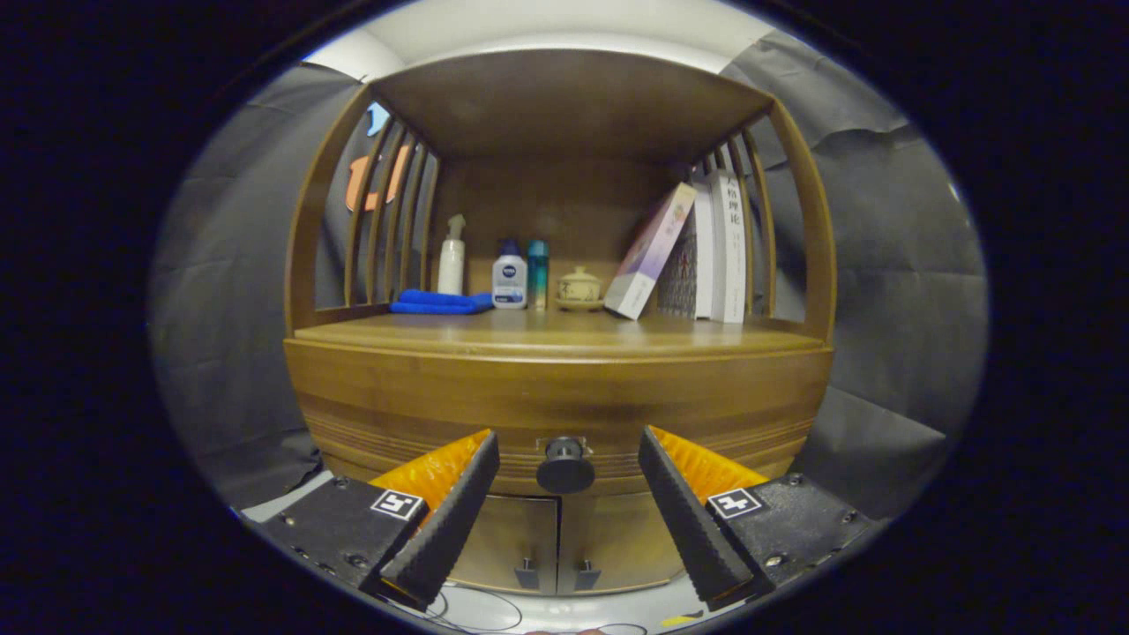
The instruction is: Pull open the drawer, take out the items inside it, and place them on the countertop above the cabinet.
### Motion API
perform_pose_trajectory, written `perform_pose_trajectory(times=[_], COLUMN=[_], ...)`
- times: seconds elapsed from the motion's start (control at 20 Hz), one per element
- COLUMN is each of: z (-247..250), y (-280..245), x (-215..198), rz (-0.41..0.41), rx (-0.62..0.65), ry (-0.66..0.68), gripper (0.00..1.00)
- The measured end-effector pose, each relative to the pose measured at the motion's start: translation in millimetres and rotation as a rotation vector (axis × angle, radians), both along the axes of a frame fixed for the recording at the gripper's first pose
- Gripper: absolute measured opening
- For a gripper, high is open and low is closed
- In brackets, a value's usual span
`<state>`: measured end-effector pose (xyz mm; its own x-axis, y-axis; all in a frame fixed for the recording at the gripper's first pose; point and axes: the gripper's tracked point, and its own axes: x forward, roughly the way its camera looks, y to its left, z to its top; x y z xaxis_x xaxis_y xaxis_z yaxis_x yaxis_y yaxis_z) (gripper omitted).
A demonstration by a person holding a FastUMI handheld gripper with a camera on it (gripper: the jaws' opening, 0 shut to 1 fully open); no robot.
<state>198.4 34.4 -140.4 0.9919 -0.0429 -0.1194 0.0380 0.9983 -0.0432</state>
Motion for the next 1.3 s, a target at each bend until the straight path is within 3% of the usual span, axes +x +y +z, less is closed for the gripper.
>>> perform_pose_trajectory(times=[0.2, 0.55, 0.9, 1.3], z=[-14, -34, -36, -35], y=[1, 0, 1, -2], x=[21, 37, 37, 31], rz=[-0.005, -0.002, 0.031, 0.044], rx=[0.026, 0.026, 0.029, 0.005], ry=[0.027, 0.078, 0.066, 0.083], gripper=[1.00, 0.87, 0.50, 0.40])
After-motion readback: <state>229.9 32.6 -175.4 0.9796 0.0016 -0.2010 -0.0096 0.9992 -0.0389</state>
